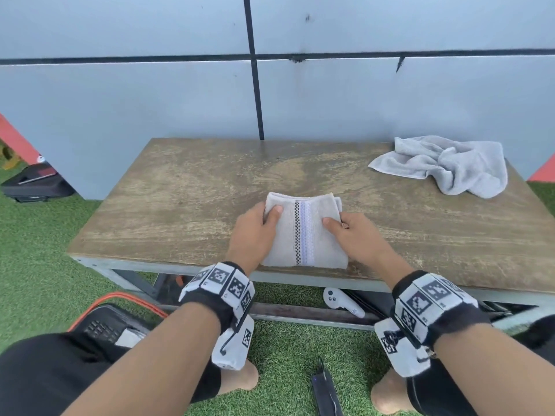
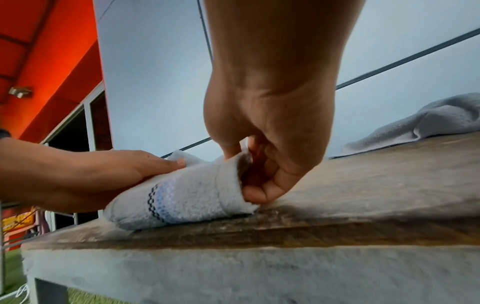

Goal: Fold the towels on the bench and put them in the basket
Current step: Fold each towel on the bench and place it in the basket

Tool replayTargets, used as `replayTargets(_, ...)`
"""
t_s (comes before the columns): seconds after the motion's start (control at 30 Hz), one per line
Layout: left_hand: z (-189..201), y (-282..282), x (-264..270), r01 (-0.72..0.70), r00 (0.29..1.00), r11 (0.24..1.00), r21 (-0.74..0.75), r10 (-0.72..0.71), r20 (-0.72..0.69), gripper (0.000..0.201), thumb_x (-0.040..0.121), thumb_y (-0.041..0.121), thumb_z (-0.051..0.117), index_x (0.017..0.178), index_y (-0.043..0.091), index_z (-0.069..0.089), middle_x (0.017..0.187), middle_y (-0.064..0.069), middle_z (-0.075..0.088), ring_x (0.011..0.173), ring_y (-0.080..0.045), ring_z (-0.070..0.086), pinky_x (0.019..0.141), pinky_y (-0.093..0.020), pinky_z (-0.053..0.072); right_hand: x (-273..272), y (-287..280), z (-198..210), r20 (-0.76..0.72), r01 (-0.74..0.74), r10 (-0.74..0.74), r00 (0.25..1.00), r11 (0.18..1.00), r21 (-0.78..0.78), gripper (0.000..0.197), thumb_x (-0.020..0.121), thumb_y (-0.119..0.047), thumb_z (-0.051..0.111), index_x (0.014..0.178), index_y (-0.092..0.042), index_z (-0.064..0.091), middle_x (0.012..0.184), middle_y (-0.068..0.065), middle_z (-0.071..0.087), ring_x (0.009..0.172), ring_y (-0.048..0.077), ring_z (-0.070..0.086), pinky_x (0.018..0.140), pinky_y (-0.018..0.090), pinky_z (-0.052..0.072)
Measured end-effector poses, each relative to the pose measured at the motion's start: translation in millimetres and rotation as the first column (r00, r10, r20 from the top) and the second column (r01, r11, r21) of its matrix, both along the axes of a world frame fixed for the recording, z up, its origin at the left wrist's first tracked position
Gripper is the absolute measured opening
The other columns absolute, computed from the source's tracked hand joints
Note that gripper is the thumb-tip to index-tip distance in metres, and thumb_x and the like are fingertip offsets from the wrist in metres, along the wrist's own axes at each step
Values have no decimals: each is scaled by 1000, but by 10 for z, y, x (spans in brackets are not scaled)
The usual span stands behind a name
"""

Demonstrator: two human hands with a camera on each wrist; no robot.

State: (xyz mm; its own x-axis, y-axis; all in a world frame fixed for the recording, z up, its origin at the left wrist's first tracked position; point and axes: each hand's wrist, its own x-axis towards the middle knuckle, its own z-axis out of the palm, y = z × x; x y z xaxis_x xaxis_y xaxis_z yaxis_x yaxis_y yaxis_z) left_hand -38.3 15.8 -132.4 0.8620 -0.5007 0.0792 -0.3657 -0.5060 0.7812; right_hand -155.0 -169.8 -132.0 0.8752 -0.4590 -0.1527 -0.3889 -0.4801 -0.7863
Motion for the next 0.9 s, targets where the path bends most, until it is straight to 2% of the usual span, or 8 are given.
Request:
replayTargets(0.07, -21, -126, 100, -28, 1000, 999, 19, 27, 14, 41, 102, 51, 42, 89, 16, 59, 76, 5, 62, 65, -14, 57, 60, -33, 46, 58, -17, 2, -27, 29, -29, 999, 999, 24, 41, 103, -43, 46, 96, -8, 66, 92, 8, 72, 82, 26, 69, 75, 44, 56)
replayTargets(0.13, -65, -234, 193, -37, 999, 995, 94, 34, 33, 43, 101, 55, 40, 94, 18, 60, 80, 3, 65, 72, -17, 63, 70, -38, 53, 89, -33, -35, -36, 74, -73, 997, 997, 30, 47, 104, -43, 44, 93, -2, 64, 84, 9, 70, 73, 27, 67, 64, 42, 53)
replayTargets(0.2, -95, -322, 248, -60, 997, 982, 177, 51, 55, 44, 101, 57, 38, 89, 19, 57, 80, 2, 64, 75, -21, 63, 75, -40, 54, 100, -42, -72, -30, 119, -119, 993, 993, 11, 49, 104, -43, 43, 82, -3, 58, 70, 7, 60, 59, 22, 56, 53, 33, 42)
replayTargets(0.4, -178, -447, 262, -187, 972, 925, 331, 126, 199, 51, 102, 60, 29, 83, 18, 51, 79, -3, 63, 74, -28, 62, 72, -41, 53, 172, -70, -122, -42, 173, -175, 984, 984, -41, 48, 105, -43, 40, 67, -14, 41, 59, 0, 48, 51, 16, 45, 48, 28, 33)
replayTargets(0.53, -163, -476, 275, -213, 966, 893, 397, 130, 226, 50, 103, 56, 28, 86, 16, 52, 77, -1, 57, 71, -27, 54, 66, -36, 41, 212, -86, -166, -32, 200, -202, 979, 979, -42, 50, 103, -45, 42, 63, -15, 35, 56, 1, 39, 47, 16, 35, 45, 27, 27)
replayTargets(0.63, -142, -491, 263, -221, 963, 876, 428, 126, 239, 46, 105, 52, 27, 89, 15, 49, 80, -3, 54, 73, -28, 52, 67, -36, 40, 232, -110, -195, -47, 230, -231, 972, 973, -35, 52, 101, -49, 45, 63, -15, 35, 56, 2, 40, 47, 18, 38, 44, 26, 28)
replayTargets(0.77, -115, -484, 252, -223, 964, 876, 428, 134, 227, 46, 106, 46, 25, 101, 11, 54, 95, -12, 65, 90, -36, 63, 71, -39, 41, 240, -113, -150, -73, 260, -263, 962, 964, -48, 54, 98, -52, 50, 60, -16, 35, 52, -2, 42, 43, 14, 41, 39, 22, 31)
replayTargets(0.9, -56, -501, 255, -183, 982, 898, 401, 147, 117, 39, 106, 43, 28, 113, 10, 46, 107, -14, 66, 97, -37, 62, 76, -42, 42, 165, -71, -66, -3, 344, -346, 938, 935, -86, 43, 94, -55, 53, 79, -17, 44, 70, -4, 53, 59, 15, 51, 53, 30, 43)
